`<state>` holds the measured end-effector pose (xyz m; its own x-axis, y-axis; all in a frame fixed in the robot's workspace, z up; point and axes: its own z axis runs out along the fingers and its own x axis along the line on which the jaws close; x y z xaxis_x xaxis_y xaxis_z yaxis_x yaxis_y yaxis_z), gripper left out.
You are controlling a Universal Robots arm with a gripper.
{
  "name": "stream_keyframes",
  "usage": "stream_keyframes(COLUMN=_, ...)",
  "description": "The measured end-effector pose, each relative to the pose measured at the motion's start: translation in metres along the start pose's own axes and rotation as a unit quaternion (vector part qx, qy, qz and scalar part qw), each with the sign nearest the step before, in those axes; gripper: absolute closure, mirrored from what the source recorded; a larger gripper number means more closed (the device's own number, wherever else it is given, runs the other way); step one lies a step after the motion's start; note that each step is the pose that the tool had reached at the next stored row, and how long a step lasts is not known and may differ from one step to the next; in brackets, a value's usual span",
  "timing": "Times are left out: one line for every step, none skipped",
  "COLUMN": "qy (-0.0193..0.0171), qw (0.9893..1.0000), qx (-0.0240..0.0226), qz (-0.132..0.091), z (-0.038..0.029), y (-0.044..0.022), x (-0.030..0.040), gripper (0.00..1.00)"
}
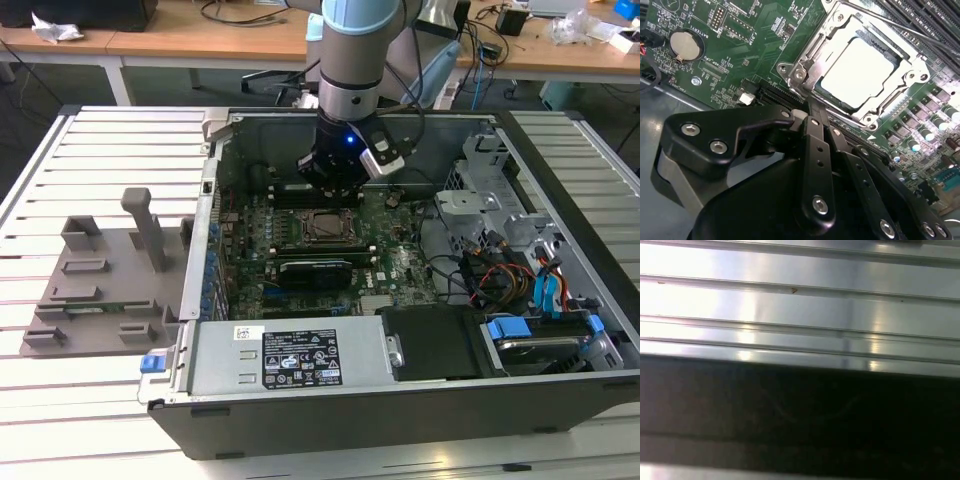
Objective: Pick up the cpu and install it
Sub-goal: 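Install the first cpu locking lever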
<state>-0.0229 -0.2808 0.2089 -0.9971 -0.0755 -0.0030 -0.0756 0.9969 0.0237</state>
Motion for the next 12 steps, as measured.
stream_keyframes(qy=0.0000, qw=1.0000, qx=0.0000, qz=0.000, z=-0.0002, y=-0.0004, x=0.0001, gripper=0.89)
stream_keyframes(qy=0.0000, qw=1.0000, qx=0.0000, qz=0.000, z=-0.0003, y=-0.0013, x=0.0001, gripper=0.89)
stream_keyframes(qy=0.0000, qw=1.0000, qx=0.0000, qz=0.000, z=-0.0005, y=-0.0025, x=0.0002, gripper=0.89)
stream_keyframes(qy=0.0000, qw=1.0000, qx=0.0000, qz=0.000, z=-0.0005, y=-0.0033, x=0.0003, gripper=0.89)
stream_keyframes(qy=0.0000, qw=1.0000, qx=0.0000, qz=0.000, z=-0.0005, y=-0.0041, x=0.0004, gripper=0.89)
stream_keyframes(qy=0.0000, qw=1.0000, qx=0.0000, qz=0.000, z=-0.0005, y=-0.0048, x=0.0004, gripper=0.89)
stream_keyframes(qy=0.0000, qw=1.0000, qx=0.0000, qz=0.000, z=-0.0006, y=-0.0057, x=0.0005, gripper=0.89)
stream_keyframes(qy=0.0000, qw=1.0000, qx=0.0000, qz=0.000, z=-0.0006, y=-0.0069, x=0.0006, gripper=0.89)
stream_keyframes(qy=0.0000, qw=1.0000, qx=0.0000, qz=0.000, z=-0.0006, y=-0.0082, x=0.0006, gripper=0.89)
stream_keyframes(qy=0.0000, qw=1.0000, qx=0.0000, qz=0.000, z=-0.0006, y=-0.0086, x=0.0007, gripper=0.89)
stream_keyframes(qy=0.0000, qw=1.0000, qx=0.0000, qz=0.000, z=-0.0007, y=-0.0087, x=0.0007, gripper=0.89)
stream_keyframes(qy=0.0001, qw=1.0000, qx=0.0001, qz=0.000, z=-0.0011, y=-0.0088, x=0.0008, gripper=0.89)
